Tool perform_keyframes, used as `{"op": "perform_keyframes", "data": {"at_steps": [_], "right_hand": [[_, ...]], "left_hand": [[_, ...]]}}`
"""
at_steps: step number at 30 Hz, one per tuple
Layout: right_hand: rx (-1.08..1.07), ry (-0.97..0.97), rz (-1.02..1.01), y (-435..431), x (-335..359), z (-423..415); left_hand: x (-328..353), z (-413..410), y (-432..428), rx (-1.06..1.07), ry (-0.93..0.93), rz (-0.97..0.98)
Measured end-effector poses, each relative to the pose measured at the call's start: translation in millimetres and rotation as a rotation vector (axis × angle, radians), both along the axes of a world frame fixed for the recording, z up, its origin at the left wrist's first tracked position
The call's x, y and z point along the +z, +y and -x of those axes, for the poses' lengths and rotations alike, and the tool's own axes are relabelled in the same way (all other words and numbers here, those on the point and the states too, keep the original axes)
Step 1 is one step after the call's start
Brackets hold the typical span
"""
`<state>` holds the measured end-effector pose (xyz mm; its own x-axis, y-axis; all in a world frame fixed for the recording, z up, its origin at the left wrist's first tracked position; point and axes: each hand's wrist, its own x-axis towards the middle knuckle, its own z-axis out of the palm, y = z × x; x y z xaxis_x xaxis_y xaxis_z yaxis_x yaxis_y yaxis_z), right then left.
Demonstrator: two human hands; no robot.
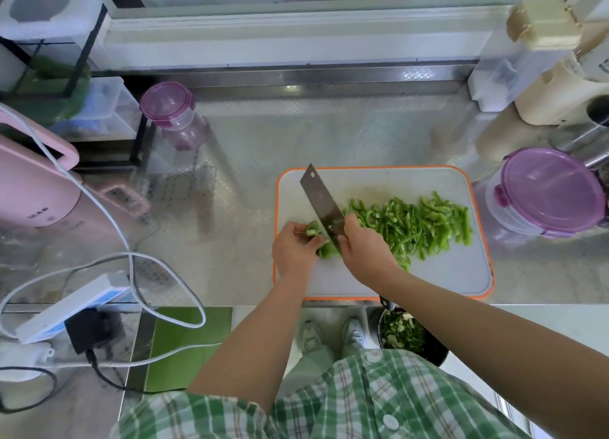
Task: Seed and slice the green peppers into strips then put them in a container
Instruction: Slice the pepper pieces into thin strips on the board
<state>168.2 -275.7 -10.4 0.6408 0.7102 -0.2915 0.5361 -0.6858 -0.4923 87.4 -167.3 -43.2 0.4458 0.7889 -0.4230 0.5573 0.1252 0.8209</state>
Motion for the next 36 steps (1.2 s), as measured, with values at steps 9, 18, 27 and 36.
{"op": "perform_keyframes", "data": {"at_steps": [9, 18, 27, 36], "right_hand": [[0.061, -0.053, 0.175, -1, 3, 10], [0.073, -0.114, 0.284, 20, -4, 20], [-0.086, 0.001, 0.078, 13, -10, 2], [0.020, 0.037, 0.084, 5, 8, 5]], "left_hand": [[0, -6, 1, -0.014, 0.107, -0.042], [-6, -2, 9, -0.012, 0.090, 0.000], [-15, 5, 12, 0.068, -0.025, 0.110], [-25, -4, 13, 0.047, 0.046, 0.086]]}}
